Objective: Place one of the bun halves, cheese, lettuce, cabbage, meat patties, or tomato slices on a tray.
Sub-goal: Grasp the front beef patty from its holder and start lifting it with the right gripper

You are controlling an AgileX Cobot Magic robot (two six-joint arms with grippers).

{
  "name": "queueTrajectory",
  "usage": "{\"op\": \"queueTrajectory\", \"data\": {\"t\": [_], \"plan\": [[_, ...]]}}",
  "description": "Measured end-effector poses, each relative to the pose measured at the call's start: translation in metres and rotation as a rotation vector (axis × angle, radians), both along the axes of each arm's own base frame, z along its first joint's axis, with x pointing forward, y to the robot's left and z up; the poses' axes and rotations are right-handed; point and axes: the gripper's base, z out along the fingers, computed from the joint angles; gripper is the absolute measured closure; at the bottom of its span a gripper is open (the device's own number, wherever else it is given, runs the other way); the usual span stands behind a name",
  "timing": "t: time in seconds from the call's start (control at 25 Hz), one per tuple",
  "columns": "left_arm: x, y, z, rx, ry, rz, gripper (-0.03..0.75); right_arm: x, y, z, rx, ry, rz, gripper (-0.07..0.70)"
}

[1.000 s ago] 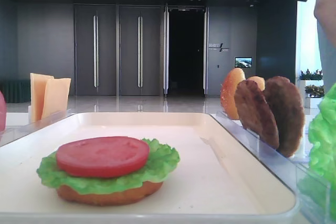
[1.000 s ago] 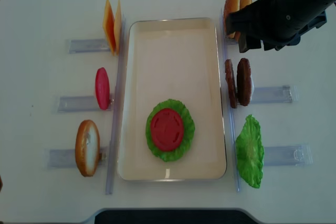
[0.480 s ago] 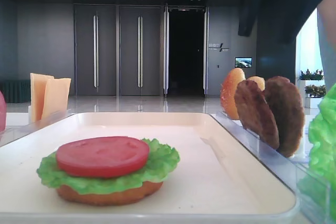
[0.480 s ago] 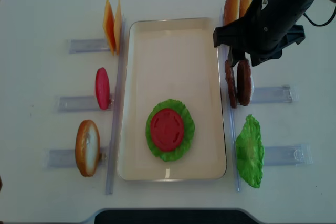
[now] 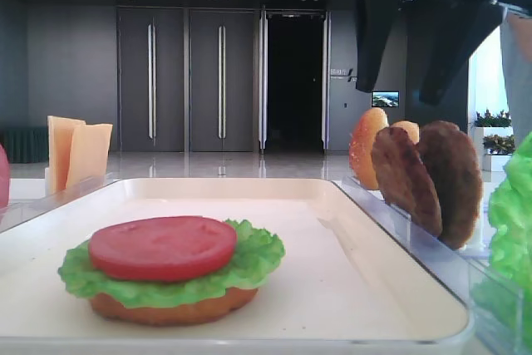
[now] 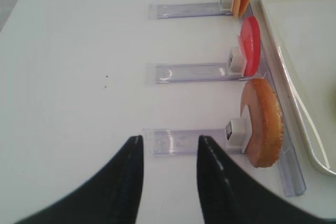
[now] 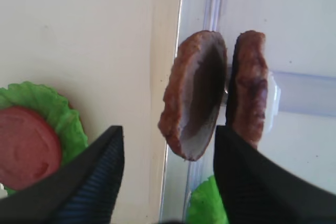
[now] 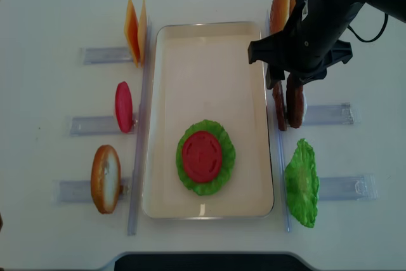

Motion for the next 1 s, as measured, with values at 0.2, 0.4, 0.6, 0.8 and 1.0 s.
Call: {"op": "queueTrajectory", "data": {"t": [0.2,0.4,0.6,0.8,1.0], "plan": [[0.000,0.000,0.000,0.000,0.000,0.000,0.450,0.002,0.001,-0.002,0.002,-0.008,0.004,0.234],[0.000,0.000,0.000,0.000,0.000,0.000,0.450,0.007,0.004,-0.017,-0.021,0.024,0.023,0.234],[0.000,0.000,0.000,0.000,0.000,0.000,0.450,0.009,0.005,-0.022,-0.027,0.033,0.025,0.234],[0.000,0.000,0.000,0.000,0.000,0.000,0.450,0.010,0.005,-0.022,-0.026,0.019,0.026,0.234],[0.000,0.000,0.000,0.000,0.000,0.000,0.450,0.011,0.005,-0.022,-0.024,0.004,0.027,0.234]]}}
